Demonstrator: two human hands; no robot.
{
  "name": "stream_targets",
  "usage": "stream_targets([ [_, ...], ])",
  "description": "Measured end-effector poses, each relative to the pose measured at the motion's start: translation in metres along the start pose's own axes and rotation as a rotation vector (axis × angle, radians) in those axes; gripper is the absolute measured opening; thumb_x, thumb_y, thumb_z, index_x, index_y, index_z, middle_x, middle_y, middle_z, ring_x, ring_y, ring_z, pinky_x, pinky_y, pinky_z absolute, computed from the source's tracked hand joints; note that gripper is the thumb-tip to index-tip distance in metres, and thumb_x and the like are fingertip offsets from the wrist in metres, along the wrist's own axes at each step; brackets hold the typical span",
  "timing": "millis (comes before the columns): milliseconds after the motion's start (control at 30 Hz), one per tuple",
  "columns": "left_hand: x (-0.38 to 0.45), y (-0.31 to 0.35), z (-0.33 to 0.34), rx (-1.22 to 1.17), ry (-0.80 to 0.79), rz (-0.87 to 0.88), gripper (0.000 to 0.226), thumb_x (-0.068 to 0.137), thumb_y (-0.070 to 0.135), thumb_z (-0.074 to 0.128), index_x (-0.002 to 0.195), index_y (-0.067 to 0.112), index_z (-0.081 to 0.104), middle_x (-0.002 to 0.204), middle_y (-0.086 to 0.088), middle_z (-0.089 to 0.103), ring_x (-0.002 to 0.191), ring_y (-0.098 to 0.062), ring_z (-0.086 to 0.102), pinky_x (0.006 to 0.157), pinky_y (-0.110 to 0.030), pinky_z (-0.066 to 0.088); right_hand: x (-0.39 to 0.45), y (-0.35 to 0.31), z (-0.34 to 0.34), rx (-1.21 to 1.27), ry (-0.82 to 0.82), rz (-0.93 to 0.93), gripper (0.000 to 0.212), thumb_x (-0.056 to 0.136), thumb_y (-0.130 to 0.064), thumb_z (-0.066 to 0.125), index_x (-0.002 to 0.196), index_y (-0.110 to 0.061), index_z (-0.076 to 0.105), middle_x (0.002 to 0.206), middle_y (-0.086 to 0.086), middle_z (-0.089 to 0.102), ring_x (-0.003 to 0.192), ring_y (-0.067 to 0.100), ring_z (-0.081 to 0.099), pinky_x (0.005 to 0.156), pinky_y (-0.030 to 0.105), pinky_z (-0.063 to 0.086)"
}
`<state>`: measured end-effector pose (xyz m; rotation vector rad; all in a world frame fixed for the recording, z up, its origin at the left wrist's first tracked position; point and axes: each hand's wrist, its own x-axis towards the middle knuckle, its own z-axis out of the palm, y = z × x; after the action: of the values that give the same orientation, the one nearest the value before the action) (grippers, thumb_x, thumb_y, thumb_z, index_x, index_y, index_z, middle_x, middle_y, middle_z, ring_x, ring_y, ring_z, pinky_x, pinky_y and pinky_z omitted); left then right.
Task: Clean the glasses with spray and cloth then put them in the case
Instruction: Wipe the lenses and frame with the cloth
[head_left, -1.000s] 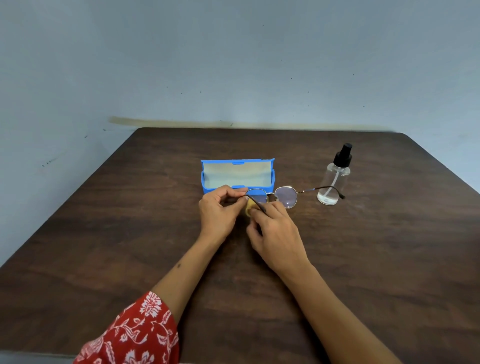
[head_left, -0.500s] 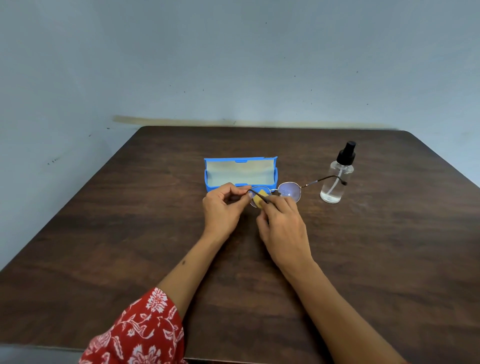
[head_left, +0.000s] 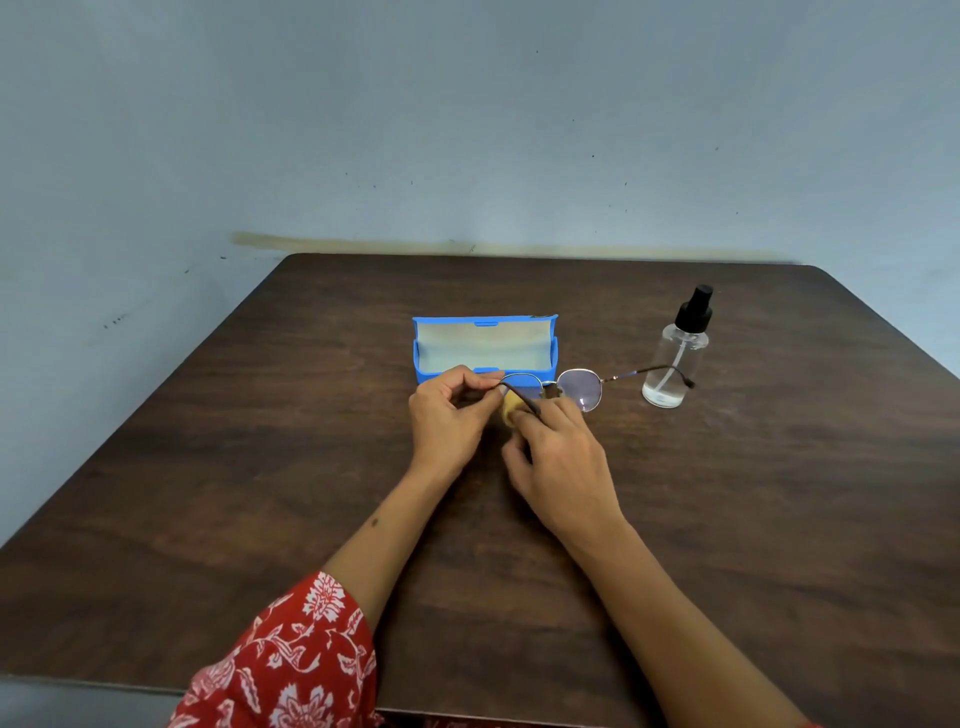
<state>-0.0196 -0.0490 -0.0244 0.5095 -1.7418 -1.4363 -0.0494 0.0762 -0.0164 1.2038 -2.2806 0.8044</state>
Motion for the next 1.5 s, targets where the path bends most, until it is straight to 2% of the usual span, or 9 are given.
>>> stream_targets([
  [167,0.0006,-0.0012,0.0006,-0.012,0.002,0.007,0.036,0.071,-0.004,0.075,0.059,0.027,0.061,0.082,-0.002,0.073,0.081,-0.015,0.071,0.076,-0.025,0.056,0.0016,0.0025,0.0017,-0.016,0.033,0.039,0.017,0.071,0.001,0.069,0.087,0.001,0.071,0.087,0.011,0.068,0.082,0.030,0.063,0.066,0.033,0.056],
  [333,0.0007,-0.0020,0.0000,0.007,-0.011,0.012,0.031,0.071,-0.004,0.075,0.064,0.025,0.064,0.082,0.000,0.073,0.083,-0.014,0.071,0.078,-0.028,0.056,-0.0005,0.0002,0.0004,0.028,0.008,-0.008,0.011,0.068,0.000,0.070,0.079,-0.001,0.069,0.080,0.009,0.065,0.077,0.029,0.061,0.058,0.032,0.054],
  [467,0.0007,-0.0016,0.0006,0.017,-0.009,0.025,0.034,0.072,-0.002,0.075,0.061,0.027,0.062,0.081,0.004,0.073,0.082,-0.011,0.071,0.075,-0.022,0.055,0.0010,0.0033,-0.0005,0.012,0.052,0.072,0.016,0.070,0.002,0.069,0.086,0.001,0.071,0.088,0.012,0.068,0.082,0.031,0.063,0.066,0.035,0.056],
  [600,0.0010,-0.0019,-0.0012,0.033,-0.016,0.018,0.031,0.071,-0.005,0.073,0.065,0.024,0.065,0.081,0.004,0.073,0.082,-0.011,0.071,0.076,-0.025,0.056,-0.0004,-0.0006,0.0001,0.037,-0.026,-0.017,0.011,0.069,0.000,0.068,0.080,-0.001,0.069,0.081,0.009,0.066,0.081,0.030,0.061,0.060,0.034,0.055],
  [867,0.0004,-0.0022,-0.0013,0.002,-0.010,0.013,0.038,0.072,-0.003,0.074,0.057,0.031,0.064,0.081,-0.001,0.073,0.084,-0.015,0.072,0.078,-0.029,0.056,0.0000,0.0004,0.0004,0.026,-0.010,0.006,0.015,0.070,0.000,0.067,0.085,0.000,0.070,0.086,0.010,0.067,0.082,0.030,0.062,0.062,0.034,0.055],
  [1067,-0.0008,-0.0012,0.0000,-0.010,-0.009,0.024,0.039,0.071,-0.005,0.074,0.058,0.029,0.062,0.079,0.002,0.072,0.081,-0.010,0.071,0.076,-0.023,0.055,0.0013,0.0038,-0.0013,0.012,0.018,0.064,0.019,0.072,0.002,0.068,0.090,0.001,0.070,0.091,0.012,0.068,0.086,0.031,0.063,0.070,0.034,0.056],
  [1200,-0.0008,-0.0007,-0.0010,0.028,-0.015,0.025,0.033,0.071,-0.006,0.073,0.064,0.025,0.064,0.080,0.003,0.072,0.082,-0.011,0.071,0.077,-0.025,0.056,-0.0007,0.0006,-0.0006,0.041,-0.045,-0.006,0.015,0.071,-0.001,0.066,0.085,0.000,0.070,0.087,0.010,0.067,0.084,0.030,0.061,0.066,0.035,0.055],
  [1333,-0.0014,0.0011,0.0007,0.020,-0.016,0.031,0.031,0.071,-0.004,0.075,0.063,0.023,0.063,0.078,0.004,0.071,0.077,-0.004,0.070,0.073,-0.018,0.054,0.0011,0.0034,-0.0021,0.013,0.018,0.067,0.018,0.070,0.002,0.069,0.088,0.001,0.071,0.089,0.011,0.069,0.084,0.031,0.064,0.066,0.034,0.056],
  [1500,-0.0004,-0.0008,-0.0011,0.048,-0.027,0.012,0.021,0.072,-0.004,0.074,0.070,0.015,0.067,0.083,-0.002,0.073,0.084,-0.011,0.071,0.079,-0.026,0.056,-0.0003,0.0007,-0.0006,0.032,-0.045,0.000,0.014,0.072,-0.002,0.066,0.085,-0.002,0.071,0.086,0.009,0.067,0.084,0.029,0.061,0.063,0.033,0.055],
])
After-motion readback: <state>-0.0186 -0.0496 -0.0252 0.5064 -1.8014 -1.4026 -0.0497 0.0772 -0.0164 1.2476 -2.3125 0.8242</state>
